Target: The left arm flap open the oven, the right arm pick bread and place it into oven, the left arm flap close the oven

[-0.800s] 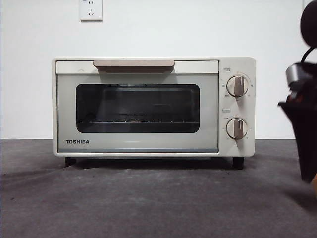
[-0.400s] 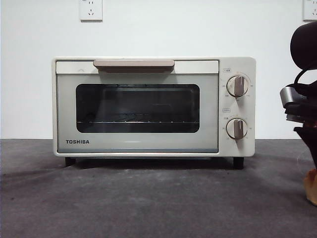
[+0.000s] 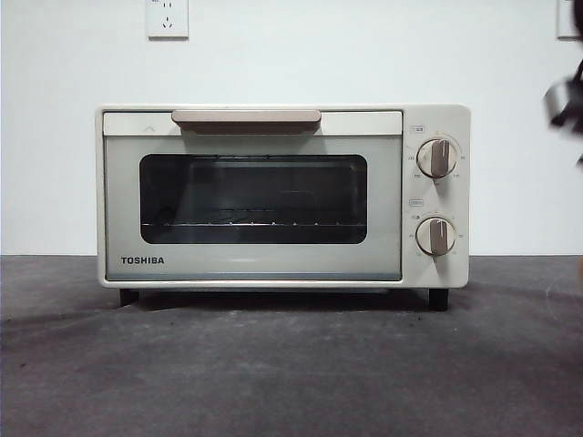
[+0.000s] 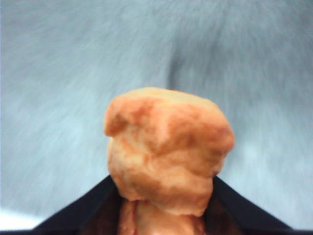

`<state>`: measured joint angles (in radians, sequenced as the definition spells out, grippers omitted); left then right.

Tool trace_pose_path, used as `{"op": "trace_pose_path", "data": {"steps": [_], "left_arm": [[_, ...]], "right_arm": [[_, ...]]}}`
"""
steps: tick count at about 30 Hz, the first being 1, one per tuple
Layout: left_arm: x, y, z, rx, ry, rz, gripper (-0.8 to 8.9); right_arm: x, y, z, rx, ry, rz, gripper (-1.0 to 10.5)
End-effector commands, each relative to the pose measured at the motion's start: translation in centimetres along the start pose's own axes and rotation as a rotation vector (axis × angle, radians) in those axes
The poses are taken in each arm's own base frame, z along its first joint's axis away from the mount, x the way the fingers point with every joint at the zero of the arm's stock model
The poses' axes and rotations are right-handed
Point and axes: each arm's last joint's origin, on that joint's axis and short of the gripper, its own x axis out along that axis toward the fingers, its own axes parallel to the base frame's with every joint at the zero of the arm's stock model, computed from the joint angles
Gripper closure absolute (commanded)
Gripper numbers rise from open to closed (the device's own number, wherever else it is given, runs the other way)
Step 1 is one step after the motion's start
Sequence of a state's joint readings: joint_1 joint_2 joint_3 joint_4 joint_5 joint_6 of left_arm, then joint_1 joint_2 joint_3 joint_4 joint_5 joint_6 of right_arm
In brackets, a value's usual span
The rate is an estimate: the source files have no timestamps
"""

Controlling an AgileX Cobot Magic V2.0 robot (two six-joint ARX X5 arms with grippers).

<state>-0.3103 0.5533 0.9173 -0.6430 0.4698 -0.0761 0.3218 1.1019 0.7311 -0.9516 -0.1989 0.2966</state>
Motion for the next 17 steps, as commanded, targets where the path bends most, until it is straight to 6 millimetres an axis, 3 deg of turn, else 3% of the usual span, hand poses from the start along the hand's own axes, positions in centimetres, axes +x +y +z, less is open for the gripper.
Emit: {"op": "trace_pose_path", "data": {"steps": [1, 6, 14, 17], "left_arm": [[0.0, -0.1, 0.6, 0.018, -0.016, -0.003, 4.53], [1.2, 0.5, 0.7, -0.003, 0.025, -0.001, 5.27], [4.1, 1.6, 0.7, -0.049, 0.129, -0.013, 7.99], [5.7, 2.2, 1.0, -0.066, 0.178, -0.02, 8.03]], "right_arm": [[-2.3, 0.4, -1.0, -0.021, -0.086, 0.062, 7.5], [-5.7, 0.6, -3.4, -0.085, -0.271, 0.219, 7.5], [-9.5, 0.7, -7.1, -0.133, -0.508, 0.465, 7.5], [-10.3, 0.6, -8.0, -0.142, -0.577, 0.509, 7.5]]}}
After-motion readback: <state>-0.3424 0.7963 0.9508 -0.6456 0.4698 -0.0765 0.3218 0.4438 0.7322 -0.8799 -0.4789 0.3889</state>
